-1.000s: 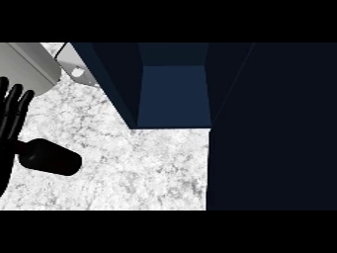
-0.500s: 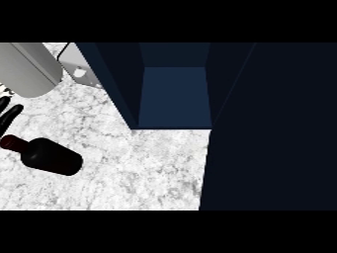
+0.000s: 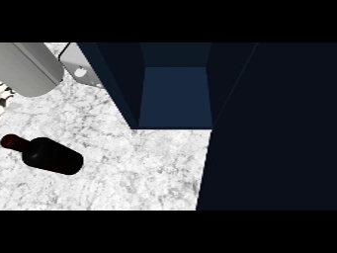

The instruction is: Pick up the wine, place it into the cabinet and close the cabinet

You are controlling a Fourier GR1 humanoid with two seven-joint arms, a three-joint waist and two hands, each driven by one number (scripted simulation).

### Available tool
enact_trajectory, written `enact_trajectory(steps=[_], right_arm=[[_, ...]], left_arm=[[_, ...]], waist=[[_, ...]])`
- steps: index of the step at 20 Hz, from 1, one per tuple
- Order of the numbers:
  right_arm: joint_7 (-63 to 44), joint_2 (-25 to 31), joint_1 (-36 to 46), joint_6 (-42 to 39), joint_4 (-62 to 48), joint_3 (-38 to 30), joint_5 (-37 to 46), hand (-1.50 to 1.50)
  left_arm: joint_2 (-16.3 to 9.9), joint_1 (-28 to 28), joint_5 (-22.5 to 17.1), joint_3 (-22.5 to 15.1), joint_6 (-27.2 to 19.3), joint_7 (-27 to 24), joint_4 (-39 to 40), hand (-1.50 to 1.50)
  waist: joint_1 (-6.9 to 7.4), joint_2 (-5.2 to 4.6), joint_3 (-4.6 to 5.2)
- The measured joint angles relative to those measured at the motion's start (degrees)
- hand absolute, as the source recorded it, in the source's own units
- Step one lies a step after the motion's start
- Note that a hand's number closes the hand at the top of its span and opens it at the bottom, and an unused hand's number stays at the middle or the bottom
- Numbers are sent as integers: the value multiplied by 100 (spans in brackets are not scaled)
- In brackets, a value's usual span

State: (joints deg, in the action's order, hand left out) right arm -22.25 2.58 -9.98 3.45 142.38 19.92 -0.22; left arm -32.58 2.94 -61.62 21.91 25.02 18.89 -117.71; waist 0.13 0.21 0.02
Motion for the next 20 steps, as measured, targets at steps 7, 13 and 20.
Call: enact_trajectory(steps=[7, 13, 20], right_arm=[[-585, -20, 428, 414, 52, 390, 125, -150], [-807, 66, 621, 733, 75, 624, 221, -150], [-1035, 173, 841, 1103, 88, 932, 357, -150]], left_arm=[[-179, 124, -445, 409, -78, 458, -147, -150], [-245, 80, -442, 570, -9, 636, 36, -150], [-70, -37, -70, 501, 151, 631, 384, -150]], waist=[[-14, 1, 2], [-47, 3, 4], [-83, 3, 6]])
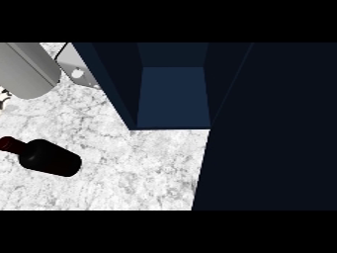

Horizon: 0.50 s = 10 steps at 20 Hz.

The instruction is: Pick up the wine, place it into the cabinet and close the cabinet

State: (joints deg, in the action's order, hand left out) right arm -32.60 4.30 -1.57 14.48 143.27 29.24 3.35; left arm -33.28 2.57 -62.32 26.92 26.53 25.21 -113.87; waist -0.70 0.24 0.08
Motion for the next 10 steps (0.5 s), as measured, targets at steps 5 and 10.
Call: enact_trajectory(steps=[5, 10], right_arm=[[-156, 134, 151, 234, 11, 120, 80, -150], [-161, 282, 218, 413, 18, 245, 146, -150]], left_arm=[[152, -178, 426, -104, 152, -121, 350, -150], [480, -211, 979, -319, 449, -364, 668, -150]], waist=[[-35, 0, 3], [-39, 2, 3]])
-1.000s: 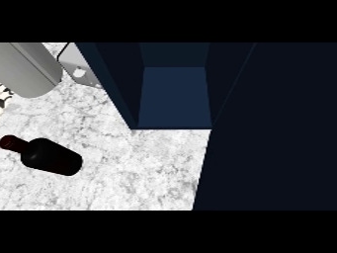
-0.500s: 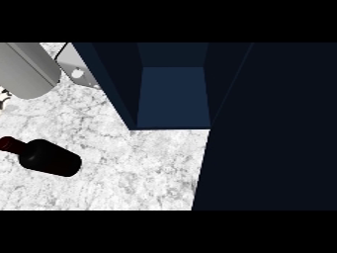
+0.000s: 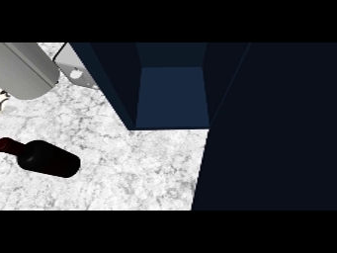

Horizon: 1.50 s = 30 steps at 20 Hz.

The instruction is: Pick up the wine, place it into the cabinet and close the cabinet

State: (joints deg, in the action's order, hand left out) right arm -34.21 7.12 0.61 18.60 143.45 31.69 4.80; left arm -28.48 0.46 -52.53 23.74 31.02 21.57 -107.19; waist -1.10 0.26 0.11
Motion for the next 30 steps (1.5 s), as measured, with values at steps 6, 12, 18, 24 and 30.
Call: enact_trajectory(steps=[6, 12, 18, 24, 30], right_arm=[[-97, 153, 126, 201, 13, 115, 51, -150], [-67, 324, 163, 391, 18, 216, 94, -150], [-74, 438, 247, 584, 4, 344, 139, -150], [-284, 595, 466, 762, 20, 355, 180, -150], [-333, 770, 516, 945, 29, 497, 228, -150]], left_arm=[[308, -38, 680, -32, 393, -425, 541, -150], [593, -4, 1424, -23, 754, -979, 1059, -150], [703, -101, 2146, 128, 1090, -1682, 1779, -150], [689, -173, 2853, 229, 1380, -2366, 2554, -150], [735, -341, 3631, 157, 1501, -3111, 3328, -150]], waist=[[10, -2, 0], [4, -1, 0], [0, -3, 2], [-13, -1, 4], [-42, 0, 5]])
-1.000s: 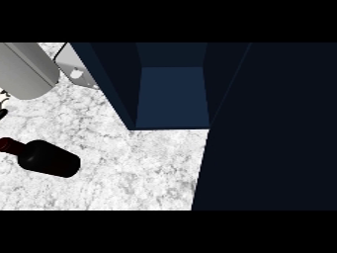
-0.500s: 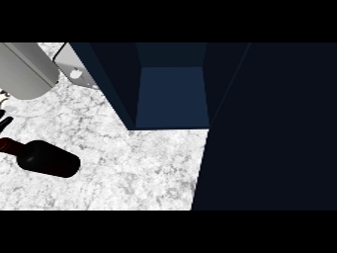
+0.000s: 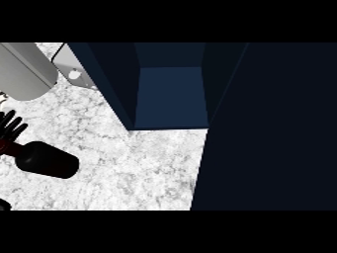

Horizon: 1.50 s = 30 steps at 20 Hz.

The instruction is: Pick up the wine, place it into the cabinet and close the cabinet

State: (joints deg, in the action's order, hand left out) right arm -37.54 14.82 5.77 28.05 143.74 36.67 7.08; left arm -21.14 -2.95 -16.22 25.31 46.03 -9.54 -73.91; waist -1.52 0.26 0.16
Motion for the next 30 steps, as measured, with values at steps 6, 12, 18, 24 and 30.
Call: enact_trajectory(steps=[6, 12, 18, 24, 30], right_arm=[[-56, 113, 168, 133, -9, 8, 10, -150], [-135, 214, 334, 263, -21, 22, 11, -150], [37, 338, 286, 351, -45, 103, 5, -150], [13, 434, 385, 478, -66, 137, -7, -150], [83, 534, 410, 594, -78, 154, -16, -150]], left_arm=[[-13, -185, 693, -122, -86, -685, 811, -150], [-132, -491, 1299, -212, -460, -1479, 1822, -150], [-225, -751, 1601, -432, -636, -1957, 2725, -150], [-225, -983, 1664, -670, -592, -2072, 3412, -150], [-178, -1163, 1725, -903, -634, -2253, 3775, -150]], waist=[[-1, -6, 1], [-24, -13, 5], [-35, -15, 5], [-58, -15, 10], [-41, -9, 8]])
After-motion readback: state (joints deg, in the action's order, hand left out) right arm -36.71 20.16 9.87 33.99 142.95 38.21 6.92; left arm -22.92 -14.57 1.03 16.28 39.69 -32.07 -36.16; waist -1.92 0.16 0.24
